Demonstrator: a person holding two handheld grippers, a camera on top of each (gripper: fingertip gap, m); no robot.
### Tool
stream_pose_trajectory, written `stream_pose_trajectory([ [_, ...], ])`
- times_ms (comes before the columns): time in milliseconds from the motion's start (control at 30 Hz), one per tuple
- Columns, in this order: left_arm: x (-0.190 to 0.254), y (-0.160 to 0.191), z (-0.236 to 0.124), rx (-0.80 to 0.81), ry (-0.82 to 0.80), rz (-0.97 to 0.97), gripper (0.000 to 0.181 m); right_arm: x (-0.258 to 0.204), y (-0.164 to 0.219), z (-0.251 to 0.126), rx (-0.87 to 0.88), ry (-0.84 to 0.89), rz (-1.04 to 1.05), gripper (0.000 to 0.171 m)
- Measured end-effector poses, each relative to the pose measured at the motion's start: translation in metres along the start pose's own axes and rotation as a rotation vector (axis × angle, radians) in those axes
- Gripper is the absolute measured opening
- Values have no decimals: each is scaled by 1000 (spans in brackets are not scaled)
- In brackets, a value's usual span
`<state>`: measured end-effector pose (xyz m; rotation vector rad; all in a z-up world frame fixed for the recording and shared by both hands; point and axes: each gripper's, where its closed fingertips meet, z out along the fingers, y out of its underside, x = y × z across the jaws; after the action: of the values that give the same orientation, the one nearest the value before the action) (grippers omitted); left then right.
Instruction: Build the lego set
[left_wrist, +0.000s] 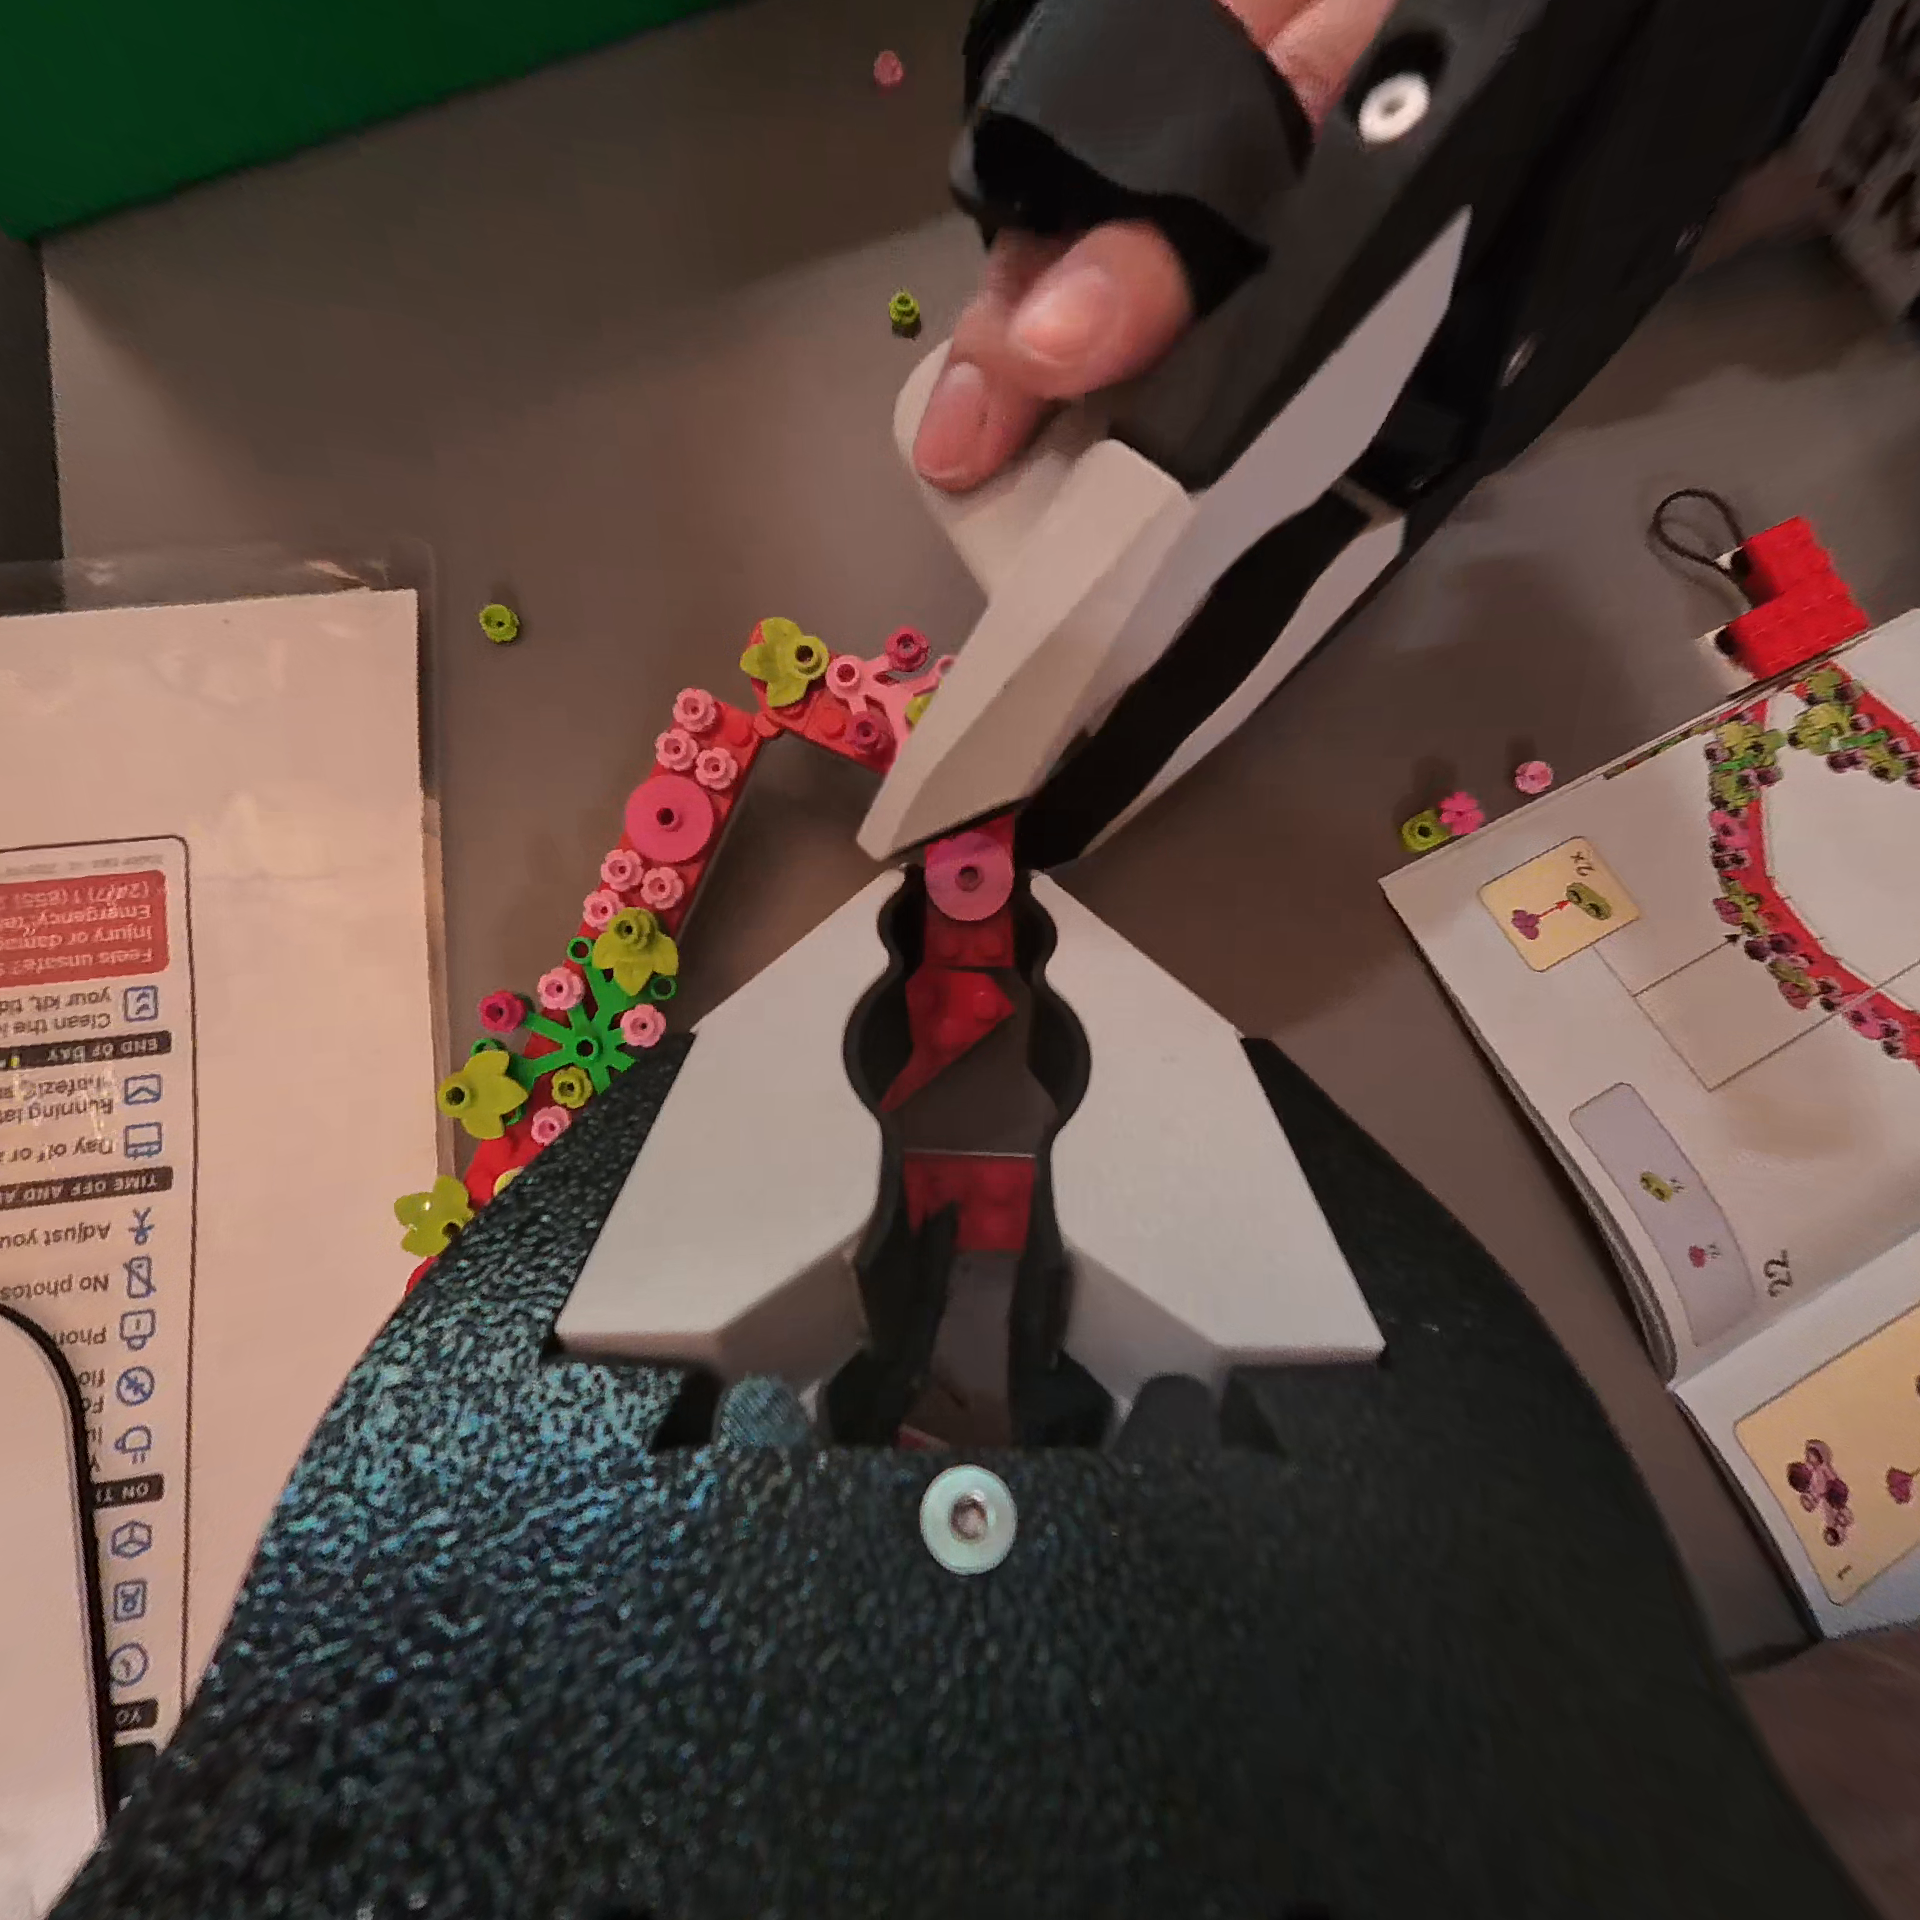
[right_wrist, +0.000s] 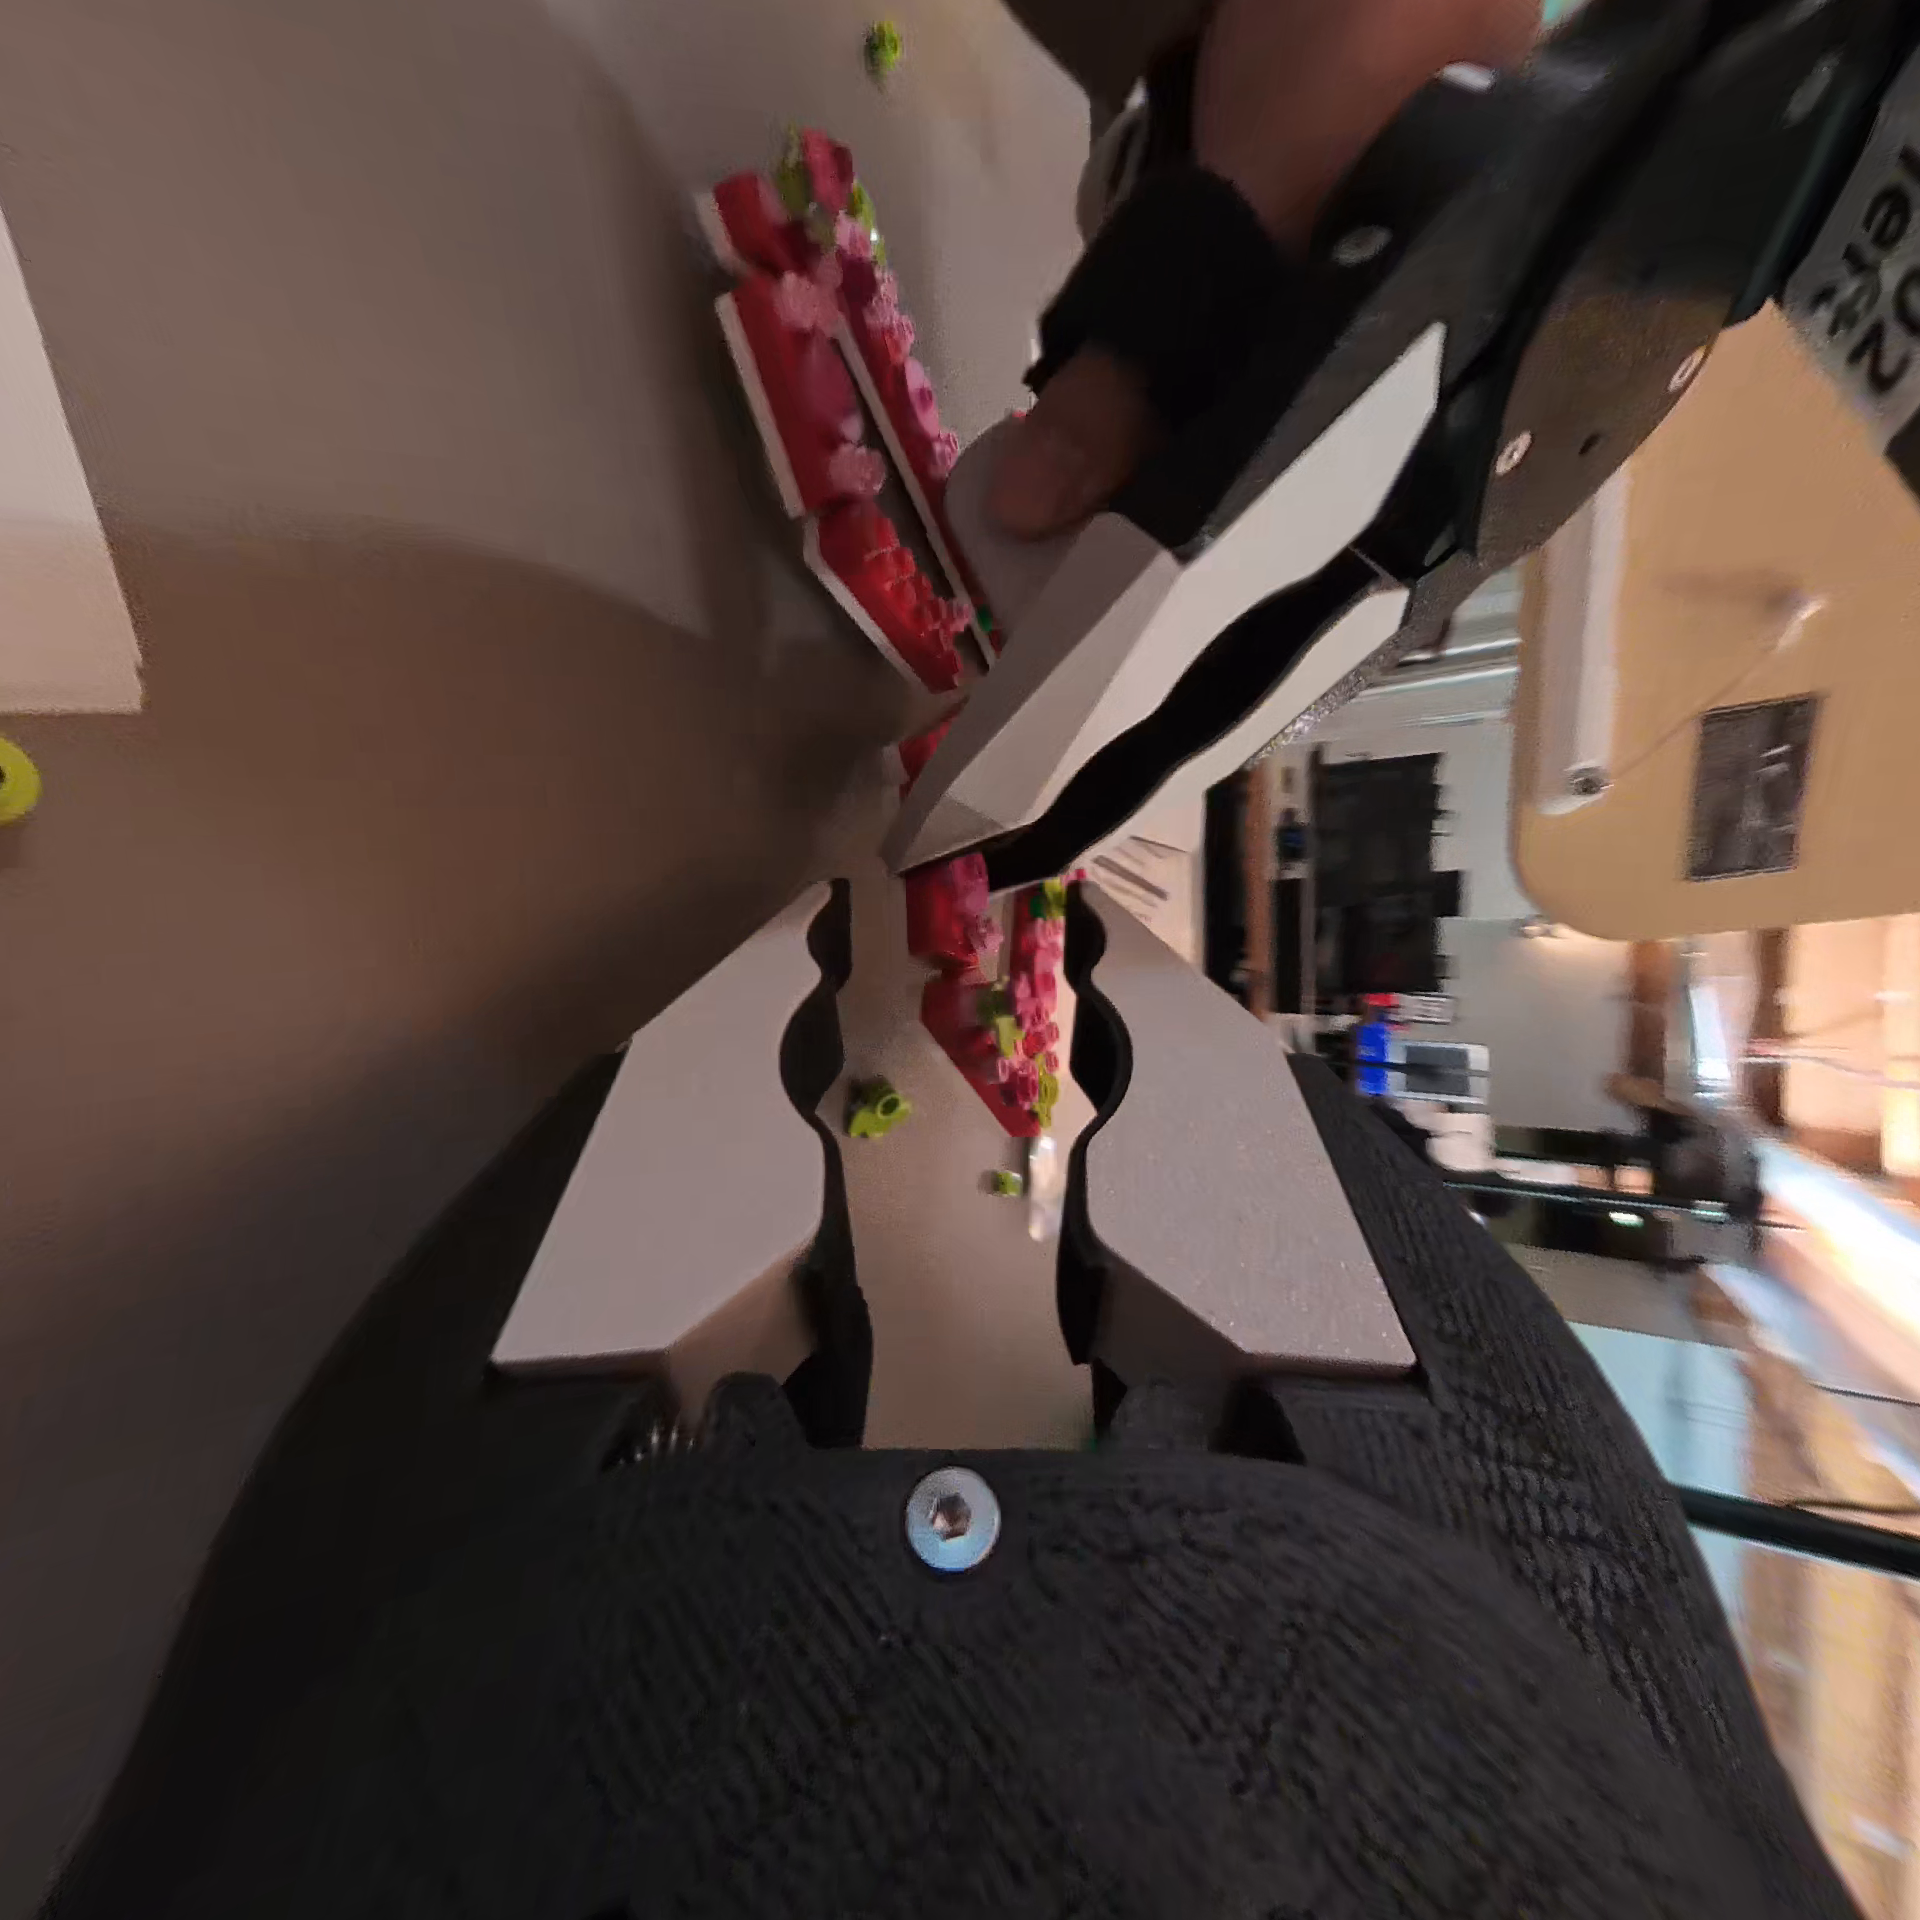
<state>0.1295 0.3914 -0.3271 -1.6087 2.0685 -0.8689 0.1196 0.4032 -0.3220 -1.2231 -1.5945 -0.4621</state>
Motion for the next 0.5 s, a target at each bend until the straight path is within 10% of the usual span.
stream_pose_trajectory([
  [500, 1, -4, -6, 30, 10, -17, 16, 10, 4, -2, -86, 156, -187, 23],
])
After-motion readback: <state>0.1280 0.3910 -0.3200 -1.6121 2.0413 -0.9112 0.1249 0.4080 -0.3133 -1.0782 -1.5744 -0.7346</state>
